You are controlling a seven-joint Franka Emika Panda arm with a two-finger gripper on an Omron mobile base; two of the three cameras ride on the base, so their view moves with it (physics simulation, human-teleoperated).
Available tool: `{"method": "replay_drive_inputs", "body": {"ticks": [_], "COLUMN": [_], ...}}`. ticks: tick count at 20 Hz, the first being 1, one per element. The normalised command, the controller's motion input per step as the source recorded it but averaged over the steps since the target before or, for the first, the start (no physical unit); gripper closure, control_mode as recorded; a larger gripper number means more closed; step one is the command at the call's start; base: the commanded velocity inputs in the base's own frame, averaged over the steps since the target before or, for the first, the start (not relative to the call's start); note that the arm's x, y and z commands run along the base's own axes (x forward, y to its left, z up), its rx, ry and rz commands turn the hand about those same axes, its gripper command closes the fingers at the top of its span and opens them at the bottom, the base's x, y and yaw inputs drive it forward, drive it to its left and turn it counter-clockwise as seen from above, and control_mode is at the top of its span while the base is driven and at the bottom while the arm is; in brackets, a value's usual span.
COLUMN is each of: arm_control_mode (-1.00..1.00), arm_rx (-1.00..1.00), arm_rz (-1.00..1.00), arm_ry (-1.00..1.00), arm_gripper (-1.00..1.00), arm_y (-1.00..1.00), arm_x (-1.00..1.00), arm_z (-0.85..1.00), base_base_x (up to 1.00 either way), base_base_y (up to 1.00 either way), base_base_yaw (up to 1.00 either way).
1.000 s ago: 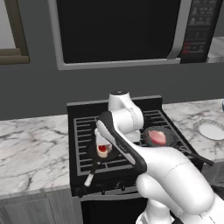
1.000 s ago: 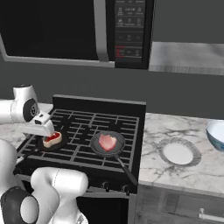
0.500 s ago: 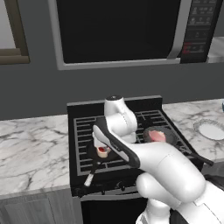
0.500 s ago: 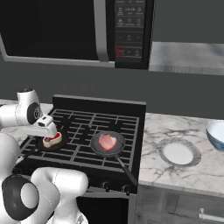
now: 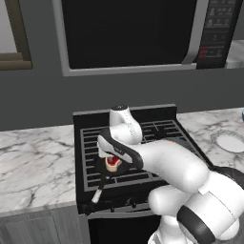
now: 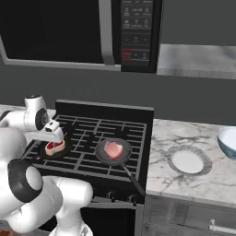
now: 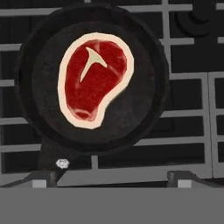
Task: Place one of the steaks on the plate and the other in the bowl. Then place the bowl in the fridge.
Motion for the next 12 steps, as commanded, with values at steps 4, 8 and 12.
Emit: {"method": "replay_drive_inputs", "body": {"ticks": [4,8,12], "arm_control_mode": [-1.00,-1.00,-1.00], "arm_rx": [0.00,0.00,0.00], "arm_rz": [-0.03,-0.03,-0.01], "arm_ry": [0.00,0.00,0.01], "arm_gripper": [-1.00,-1.00,-1.00], "arm_y": [0.22,0.04,0.00], "arm_x": [0.36,0.26,0.09], "arm_z": [-0.25,-0.36,-0.39], "base_base_x": [0.00,0.00,0.00], "base_base_y": [0.00,0.00,0.00], "base_base_yaw": [0.00,0.00,0.00]}}
